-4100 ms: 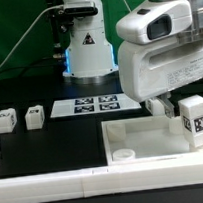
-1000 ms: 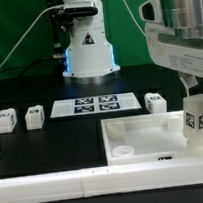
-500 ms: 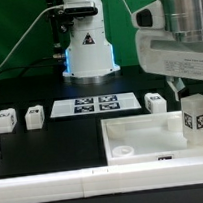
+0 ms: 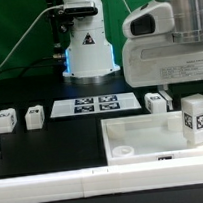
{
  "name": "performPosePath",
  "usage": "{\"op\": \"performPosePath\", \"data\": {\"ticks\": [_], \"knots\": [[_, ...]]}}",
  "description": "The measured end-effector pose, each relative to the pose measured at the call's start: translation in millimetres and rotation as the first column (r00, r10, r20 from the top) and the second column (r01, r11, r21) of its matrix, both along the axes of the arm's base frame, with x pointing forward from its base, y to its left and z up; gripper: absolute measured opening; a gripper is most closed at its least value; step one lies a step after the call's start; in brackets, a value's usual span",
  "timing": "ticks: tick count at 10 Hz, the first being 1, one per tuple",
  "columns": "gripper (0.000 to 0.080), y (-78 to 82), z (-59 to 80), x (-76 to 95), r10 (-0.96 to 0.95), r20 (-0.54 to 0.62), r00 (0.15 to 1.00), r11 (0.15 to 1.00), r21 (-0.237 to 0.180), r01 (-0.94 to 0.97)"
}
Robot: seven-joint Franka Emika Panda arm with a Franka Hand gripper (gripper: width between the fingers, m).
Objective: Assemble one leg
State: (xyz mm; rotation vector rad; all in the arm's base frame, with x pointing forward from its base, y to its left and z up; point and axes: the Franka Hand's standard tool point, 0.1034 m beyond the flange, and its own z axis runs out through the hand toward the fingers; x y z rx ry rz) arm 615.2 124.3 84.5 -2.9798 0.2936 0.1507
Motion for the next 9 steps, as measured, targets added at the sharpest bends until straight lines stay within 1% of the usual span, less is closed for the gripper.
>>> {"op": "performPosePath", "data": {"ticks": [1,3,4,7,8,9], "knots": [[0.0649,-1.2,0.0,0.2,0.112,0.018,0.994,0.994,0.006,-0.112],[0.0649,-3.7,0.2,1.0,0.321,0.055,0.945,0.946,0.015,-0.323],[0.0649,-5.2,0.2,1.3,0.376,0.065,0.924,0.926,0.017,-0.378],[0.0649,-5.3,0.0,1.2,0.385,0.067,0.92,0.922,0.017,-0.387],[0.0539,-5.3,0.0,1.2,0.385,0.067,0.92,0.922,0.017,-0.387],[0.0403,-5.3,-0.1,1.1,0.385,0.067,0.92,0.922,0.017,-0.387]]}}
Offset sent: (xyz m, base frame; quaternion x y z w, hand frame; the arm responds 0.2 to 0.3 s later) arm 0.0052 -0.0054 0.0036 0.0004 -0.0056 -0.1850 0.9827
